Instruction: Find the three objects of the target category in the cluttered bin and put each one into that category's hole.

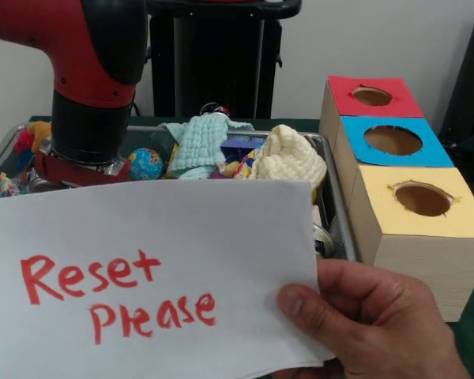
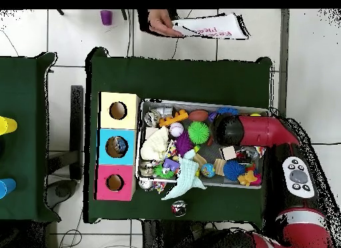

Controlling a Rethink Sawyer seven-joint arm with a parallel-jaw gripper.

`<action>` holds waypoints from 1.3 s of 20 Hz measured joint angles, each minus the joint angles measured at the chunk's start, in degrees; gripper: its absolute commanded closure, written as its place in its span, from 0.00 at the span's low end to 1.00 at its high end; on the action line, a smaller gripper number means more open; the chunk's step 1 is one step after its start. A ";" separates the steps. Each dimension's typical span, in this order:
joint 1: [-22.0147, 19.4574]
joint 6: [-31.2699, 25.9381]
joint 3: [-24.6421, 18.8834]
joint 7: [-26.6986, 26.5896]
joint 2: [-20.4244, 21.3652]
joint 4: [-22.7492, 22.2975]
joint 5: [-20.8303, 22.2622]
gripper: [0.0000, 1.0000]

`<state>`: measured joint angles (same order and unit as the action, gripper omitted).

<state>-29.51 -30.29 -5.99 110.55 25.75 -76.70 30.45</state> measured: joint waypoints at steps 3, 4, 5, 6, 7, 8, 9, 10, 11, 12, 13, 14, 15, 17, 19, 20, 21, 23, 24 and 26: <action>-0.02 0.91 0.00 0.00 -0.35 -0.06 0.00 0.00; -0.02 1.03 0.01 0.00 -0.44 -0.05 0.00 0.00; -0.02 1.17 0.06 0.00 -0.54 -0.06 0.00 0.00; -0.02 1.25 0.08 0.00 -0.60 -0.05 0.00 0.00; -0.02 1.34 0.10 0.00 -0.65 -0.05 0.00 0.00; -0.02 1.55 0.13 0.00 -0.73 -0.05 0.00 0.00; -0.02 1.71 0.16 0.00 -0.77 -0.05 0.00 0.00; -0.04 1.86 0.18 0.00 -0.78 -0.05 0.00 0.00; -0.05 2.01 0.20 0.00 -0.79 -0.06 0.00 0.00; -0.08 2.14 0.20 0.00 -0.80 -0.05 0.00 0.00; -0.10 2.28 0.21 0.00 -0.83 -0.05 0.00 0.00; -0.12 2.41 0.22 0.00 -0.85 -0.05 0.00 0.00; -0.14 2.48 0.22 0.00 -0.87 -0.06 0.00 0.00; -0.15 2.59 0.22 0.00 -0.88 -0.05 -0.01 0.00; -0.15 2.64 0.26 0.00 -0.88 -0.06 0.00 0.00; -0.16 2.64 0.26 0.00 -0.88 -0.05 0.00 0.00; -0.16 2.64 0.26 0.00 -0.88 -0.05 0.00 0.00; -0.16 2.64 0.26 0.00 -0.89 -0.05 0.00 0.00; -0.16 2.64 0.26 0.00 -0.89 -0.05 0.00 0.00; -0.16 2.64 0.26 0.00 -0.90 -0.05 0.00 0.00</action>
<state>-29.66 -27.65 -5.73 110.55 24.85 -76.75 30.45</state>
